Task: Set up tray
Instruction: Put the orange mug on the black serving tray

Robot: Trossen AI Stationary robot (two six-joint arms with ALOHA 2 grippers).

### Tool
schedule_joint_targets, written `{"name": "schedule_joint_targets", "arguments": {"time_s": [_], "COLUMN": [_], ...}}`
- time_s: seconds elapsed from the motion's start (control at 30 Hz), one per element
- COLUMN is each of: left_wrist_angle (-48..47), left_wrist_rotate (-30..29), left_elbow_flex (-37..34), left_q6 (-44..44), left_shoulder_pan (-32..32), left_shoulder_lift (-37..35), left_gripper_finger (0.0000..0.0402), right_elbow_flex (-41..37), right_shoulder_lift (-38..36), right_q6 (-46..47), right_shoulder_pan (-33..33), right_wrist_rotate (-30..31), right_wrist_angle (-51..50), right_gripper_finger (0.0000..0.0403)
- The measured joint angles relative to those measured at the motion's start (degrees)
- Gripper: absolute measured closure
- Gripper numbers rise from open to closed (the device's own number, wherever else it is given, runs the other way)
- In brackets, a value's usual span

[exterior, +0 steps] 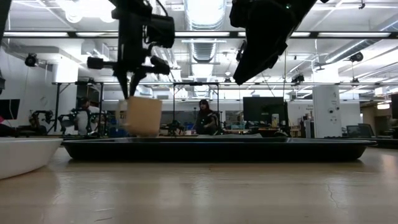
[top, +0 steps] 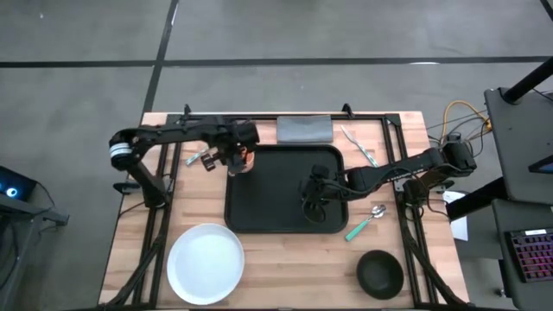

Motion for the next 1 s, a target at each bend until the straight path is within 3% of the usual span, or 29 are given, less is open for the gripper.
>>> {"name": "schedule_joint_targets", "arguments": {"time_s": [0.13,0.6,1.0], "left_wrist_angle": [6.5,7.8,13.8], "left_wrist_rotate": [-0.1,6.7,5.3], "left_elbow_flex": [-3.7,-5.1,-9.6], "left_q6": [2.5,4.8,4.5], "left_shoulder_pan": [1.1,4.5,5.0], "left_shoulder_lift": [-2.6,-2.3,-2.3], "left_gripper_finger": [0.0401,0.0401,0.0401], "right_elbow_flex": [0.0,0.0,0.0], "right_shoulder_lift": [0.0,0.0,0.0], "right_q6": [0.2,0.4,0.4], "right_shoulder_pan": [0.1,0.1,0.3], "right_wrist_rotate": [-0.1,-1.1,-1.3], "right_wrist_angle": [0.6,1.4,1.5], "right_gripper_finger": [0.0202,0.0202,0.0202]}}
